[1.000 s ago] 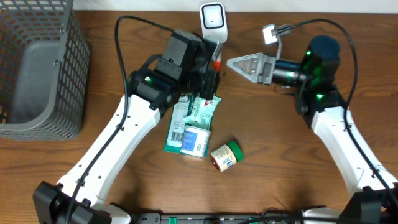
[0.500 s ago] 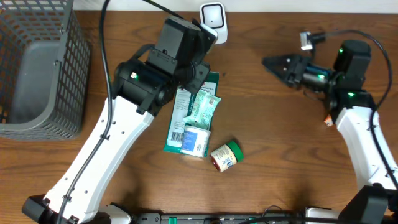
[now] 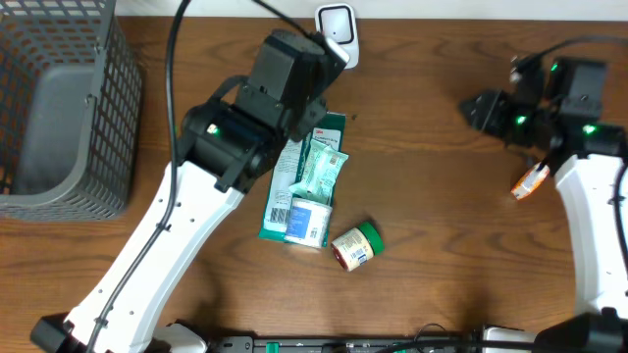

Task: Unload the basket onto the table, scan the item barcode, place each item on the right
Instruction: 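Hold the Nescafe stick barcode in front of the white scanner with left gripper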

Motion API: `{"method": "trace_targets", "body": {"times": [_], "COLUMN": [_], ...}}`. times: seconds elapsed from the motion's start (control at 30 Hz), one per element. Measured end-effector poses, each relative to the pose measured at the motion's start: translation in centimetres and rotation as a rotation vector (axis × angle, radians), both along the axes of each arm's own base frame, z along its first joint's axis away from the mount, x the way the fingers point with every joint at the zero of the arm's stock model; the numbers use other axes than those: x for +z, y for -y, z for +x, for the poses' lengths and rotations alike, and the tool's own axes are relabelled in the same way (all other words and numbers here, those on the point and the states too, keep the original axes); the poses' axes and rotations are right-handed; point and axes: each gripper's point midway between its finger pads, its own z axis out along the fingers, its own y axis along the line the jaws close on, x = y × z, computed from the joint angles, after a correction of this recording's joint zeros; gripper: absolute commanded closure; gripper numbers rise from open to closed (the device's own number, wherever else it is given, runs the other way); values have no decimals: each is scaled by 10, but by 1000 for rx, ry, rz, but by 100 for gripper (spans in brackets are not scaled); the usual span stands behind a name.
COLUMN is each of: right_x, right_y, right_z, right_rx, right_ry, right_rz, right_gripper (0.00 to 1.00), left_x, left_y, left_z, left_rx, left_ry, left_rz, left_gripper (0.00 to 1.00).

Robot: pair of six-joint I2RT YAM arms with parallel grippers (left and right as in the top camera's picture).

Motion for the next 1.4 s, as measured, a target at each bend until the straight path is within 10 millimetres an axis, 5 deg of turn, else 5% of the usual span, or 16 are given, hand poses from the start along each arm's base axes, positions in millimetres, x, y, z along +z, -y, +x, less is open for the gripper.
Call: {"method": "trace_targets", "body": {"times": [0.03,0.07,0.1,0.2,0.4,0.67,1.07,1.27,1.4], "right_x": [12,26,36,55,52,49,49,49,49], "right_y": [9,21,27,46,60,64,64,64,64], "right_z": [5,10,12,13,8,4,4,4,4], "right_rx": [-27,-52,-70,-122,-157,-167,-167,-167,-167], "right_ry": [29,65,86,129,102,82,79,79,79], "right_rz": [-51,-124,-158,-270,-349,-372,-373,-373,-373], "right_gripper": [23,4,1,1,1,1,1,1,1], "left_x": [3,6,10,13,-9,-65,-160,-224,-248], "left_y": [1,3,6,16,37,54,27,17,17], "left_z": [6,12,19,38,75,131,217,239,244], "left_rx": [-2,-9,-18,-51,-106,-146,-122,-165,-205], "left_ry": [27,54,88,157,214,243,297,288,289], "left_rz": [11,21,34,76,169,269,407,519,582], "left_gripper": [93,93,93,93,93,93,93,93,93]}}
